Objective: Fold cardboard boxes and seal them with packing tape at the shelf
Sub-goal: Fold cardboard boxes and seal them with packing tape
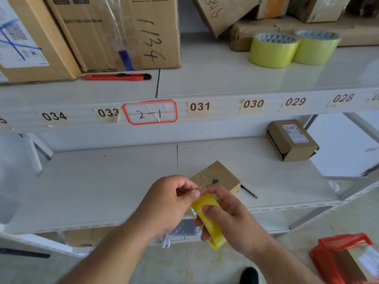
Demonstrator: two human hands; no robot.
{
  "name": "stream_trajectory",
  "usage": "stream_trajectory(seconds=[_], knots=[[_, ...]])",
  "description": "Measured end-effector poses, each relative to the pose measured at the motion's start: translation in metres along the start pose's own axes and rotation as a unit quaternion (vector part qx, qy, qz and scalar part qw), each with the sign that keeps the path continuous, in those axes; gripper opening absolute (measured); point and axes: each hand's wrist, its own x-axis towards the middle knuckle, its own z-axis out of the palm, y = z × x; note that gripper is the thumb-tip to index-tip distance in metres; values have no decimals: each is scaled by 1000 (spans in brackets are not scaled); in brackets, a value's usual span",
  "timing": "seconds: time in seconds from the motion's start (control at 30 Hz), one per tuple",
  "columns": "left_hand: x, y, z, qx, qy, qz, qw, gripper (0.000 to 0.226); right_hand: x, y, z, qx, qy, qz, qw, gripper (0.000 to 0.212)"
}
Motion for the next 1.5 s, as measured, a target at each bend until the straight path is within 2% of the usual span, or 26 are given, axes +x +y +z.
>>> stream_trajectory(seconds=[0.1,0.2,0.27,0.33,0.47,0.6,0.73,0.8,0.87,0.9,0.93,1.0,1.03,1.07,1.13,1.2,1.27,1.37,1.43,1.5], knots=[[-6,-2,6,-6,49,14,999,10,-1,1,2,-24,0,-11,1000,27],[-16,-2,15,30,120,84,989,11,1,2,4,-38,11,-29,999,29],[-19,-2,19,54,129,134,981,11,3,2,4,-30,22,-34,999,38],[-16,-3,19,62,112,144,981,14,4,3,3,-39,23,-30,999,46],[-4,-13,16,35,94,88,991,18,2,8,4,-39,22,-32,998,53],[4,-22,19,8,134,58,989,31,-2,15,7,-18,27,-60,998,57],[2,-35,20,-48,186,-31,981,40,-5,19,10,7,33,-67,997,56],[-13,-33,29,-160,142,-108,971,58,0,23,8,2,49,-58,997,57],[-26,-25,40,-297,11,-184,937,72,4,27,9,-23,46,-45,998,56],[-29,-22,45,-348,-35,-198,916,69,6,29,10,-27,41,-38,998,54],[-29,-21,50,-380,-43,-201,902,61,8,30,14,-21,38,-27,999,50],[-26,-26,59,-402,5,-210,891,47,13,34,24,-20,81,-6,997,28],[-25,-30,63,-391,29,-211,895,38,17,39,28,-36,126,4,991,16],[-25,-35,66,-380,43,-204,901,29,20,41,32,-59,164,8,985,14],[-27,-46,71,-363,51,-187,911,23,31,48,39,-98,204,17,974,37],[-26,-63,72,-308,64,-167,934,24,46,61,43,-141,201,61,967,63],[-16,-89,68,-209,71,-145,964,29,63,73,41,-133,214,128,959,69],[26,-156,57,-2,93,-129,987,36,83,95,19,-79,269,206,937,58],[62,-206,44,140,86,-152,975,32,85,112,-6,-94,293,230,923,42],[92,-252,34,247,87,-180,948,30,81,128,-28,-93,314,249,911,34]])
